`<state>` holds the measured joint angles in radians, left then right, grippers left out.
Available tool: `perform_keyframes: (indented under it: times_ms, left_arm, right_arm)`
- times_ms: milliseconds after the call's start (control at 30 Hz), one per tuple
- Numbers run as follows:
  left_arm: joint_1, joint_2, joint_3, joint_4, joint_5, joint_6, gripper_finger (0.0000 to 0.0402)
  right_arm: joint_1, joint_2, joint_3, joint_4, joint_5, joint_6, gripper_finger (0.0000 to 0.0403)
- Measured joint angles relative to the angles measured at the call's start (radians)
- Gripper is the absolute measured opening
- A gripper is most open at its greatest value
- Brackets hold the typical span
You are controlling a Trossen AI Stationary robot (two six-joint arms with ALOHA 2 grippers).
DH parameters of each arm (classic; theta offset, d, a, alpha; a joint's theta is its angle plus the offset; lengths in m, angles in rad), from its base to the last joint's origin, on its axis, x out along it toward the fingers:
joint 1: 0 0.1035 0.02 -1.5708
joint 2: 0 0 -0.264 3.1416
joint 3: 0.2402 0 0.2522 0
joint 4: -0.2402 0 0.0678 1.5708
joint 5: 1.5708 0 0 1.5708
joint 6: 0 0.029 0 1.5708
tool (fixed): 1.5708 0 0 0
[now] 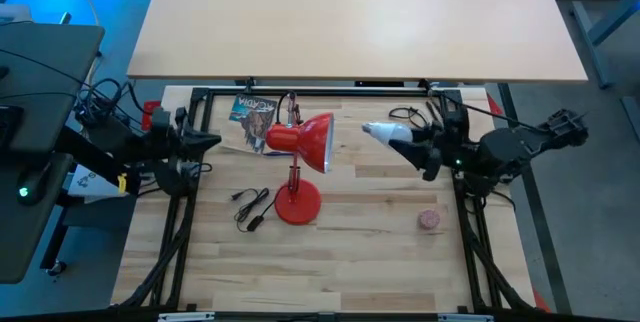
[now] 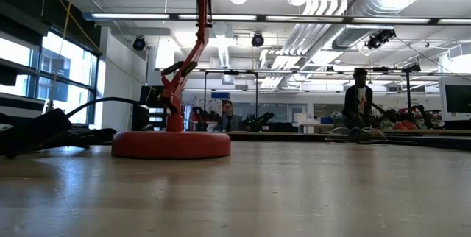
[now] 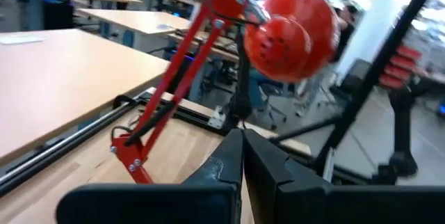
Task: Screw lightbulb
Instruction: Insert the lightbulb on the lamp
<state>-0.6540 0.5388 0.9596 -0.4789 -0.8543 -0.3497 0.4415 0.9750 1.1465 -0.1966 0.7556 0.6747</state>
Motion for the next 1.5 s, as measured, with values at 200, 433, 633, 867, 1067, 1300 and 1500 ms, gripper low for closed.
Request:
perform_keyframes:
  times_ms: [200, 433, 633, 867, 1067, 1300, 1500]
  left_arm:
    - [0.0, 0.045, 0.0, 0.023, 0.062, 0.089, 0.0001]
    - [0.009, 0.12, 0.0, 0.208, 0.026, 0.141, 0.0]
    - [0.081, 0.167, 0.001, 0.353, 0.014, 0.16, 0.0]
    - [0.184, 0.217, 0.001, 0.363, 0.007, 0.151, 0.0]
    - [0.204, 0.212, 0.002, 0.406, 0.006, 0.118, 0.0]
    - [0.204, 0.213, 0.006, 0.442, 0.006, 0.118, 0.0]
    - [0.204, 0.21, 0.009, 0.448, -0.021, 0.116, 0.0]
  right_arm:
    - [-0.003, 0.0, 0.0, 0.051, -0.136, 0.055, 0.0251]
    - [-0.04, -0.002, 0.0, 0.051, -0.262, 0.048, 0.0251]
    - [-0.107, -0.002, 0.0, 0.052, -0.446, -0.018, 0.0251]
    - [-0.209, -0.006, 0.0, 0.101, -0.629, 0.041, 0.0251]
    - [-0.289, -0.006, 0.0, 0.162, -0.674, 0.209, 0.0251]
    - [-0.323, 0.026, 0.0, 0.136, -0.659, 0.222, 0.0251]
    - [-0.329, 0.119, 0.0, 0.231, -0.66, 0.29, 0.0251]
